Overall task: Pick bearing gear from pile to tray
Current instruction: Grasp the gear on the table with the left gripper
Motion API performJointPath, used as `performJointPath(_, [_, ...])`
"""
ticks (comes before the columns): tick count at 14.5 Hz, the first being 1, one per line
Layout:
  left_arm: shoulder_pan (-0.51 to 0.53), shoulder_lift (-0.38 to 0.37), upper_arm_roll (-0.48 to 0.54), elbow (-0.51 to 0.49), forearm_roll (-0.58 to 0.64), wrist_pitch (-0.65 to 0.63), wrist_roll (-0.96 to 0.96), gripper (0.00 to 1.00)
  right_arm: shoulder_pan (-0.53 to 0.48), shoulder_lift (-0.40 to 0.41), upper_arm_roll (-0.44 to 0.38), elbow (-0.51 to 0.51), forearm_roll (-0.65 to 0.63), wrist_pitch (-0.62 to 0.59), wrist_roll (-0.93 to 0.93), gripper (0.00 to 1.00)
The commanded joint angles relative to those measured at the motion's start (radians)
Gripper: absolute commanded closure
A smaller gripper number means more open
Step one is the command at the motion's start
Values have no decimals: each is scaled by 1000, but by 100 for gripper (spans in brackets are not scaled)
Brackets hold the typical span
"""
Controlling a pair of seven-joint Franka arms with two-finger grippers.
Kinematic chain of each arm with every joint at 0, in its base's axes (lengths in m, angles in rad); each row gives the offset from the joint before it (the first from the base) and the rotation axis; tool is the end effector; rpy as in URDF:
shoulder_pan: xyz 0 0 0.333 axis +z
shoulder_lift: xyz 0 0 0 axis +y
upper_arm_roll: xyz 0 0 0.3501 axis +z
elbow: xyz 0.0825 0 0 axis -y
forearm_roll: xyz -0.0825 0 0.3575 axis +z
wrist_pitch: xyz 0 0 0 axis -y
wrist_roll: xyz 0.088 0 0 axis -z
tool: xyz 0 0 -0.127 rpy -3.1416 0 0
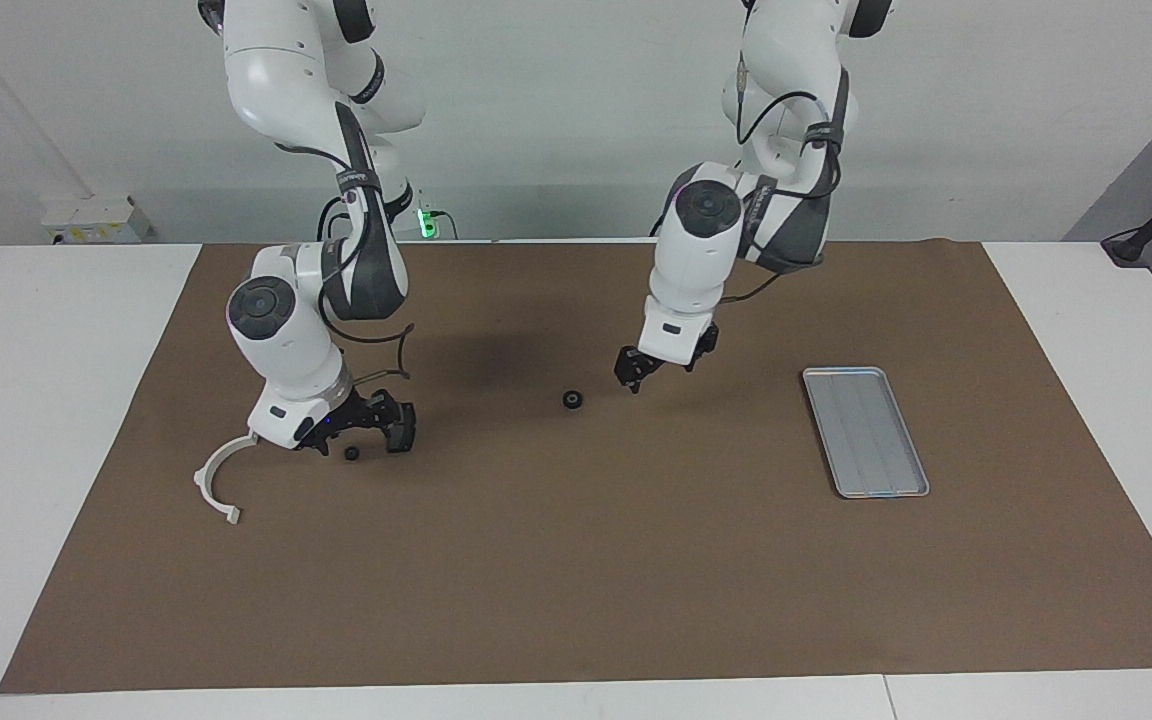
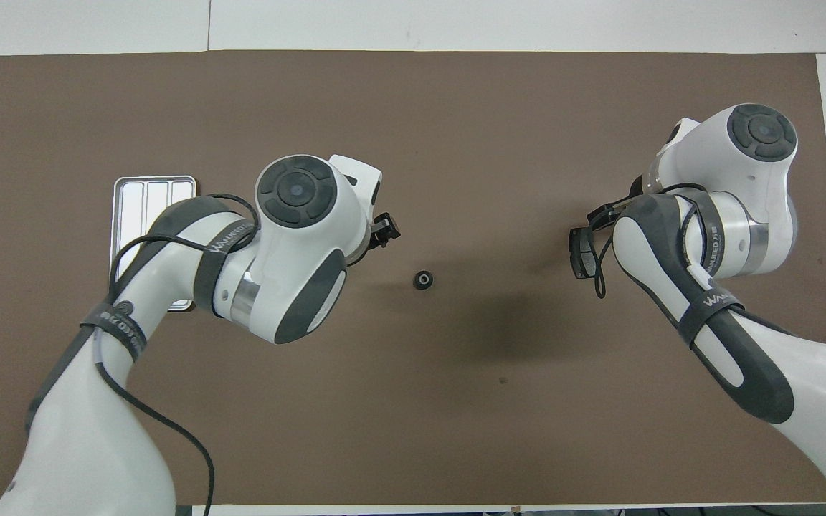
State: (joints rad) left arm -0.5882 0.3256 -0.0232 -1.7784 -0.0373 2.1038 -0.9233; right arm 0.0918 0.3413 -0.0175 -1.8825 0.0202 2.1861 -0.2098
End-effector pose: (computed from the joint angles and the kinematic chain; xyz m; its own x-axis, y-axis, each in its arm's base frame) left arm 0.5135 -0.3614 0.4007 0.9450 0.3255 -0.0319 0.3263 -0.9450 0.0234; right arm 0.6103 0.0472 0.3534 0.9623 0.2698 -0.0347 0.2693 -0.9629 -0.0178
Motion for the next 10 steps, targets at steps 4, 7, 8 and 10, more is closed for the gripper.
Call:
performJointPath(4, [-87, 98, 22, 63, -18, 39, -75, 0, -17, -1, 13, -67, 21, 90, -31, 3])
performJointPath(7, [-122, 113, 22, 68, -19, 54, -141, 0, -39, 4, 13, -79, 21, 119, -75, 3])
performJointPath(8, [-130, 130, 22, 71, -18, 62, -143, 0, -46, 8, 13, -79, 21, 119, -89, 4])
performJointPath(10, [-137, 141, 22, 71, -19, 65, -153, 0, -52, 12, 13, -83, 21, 121, -105, 5])
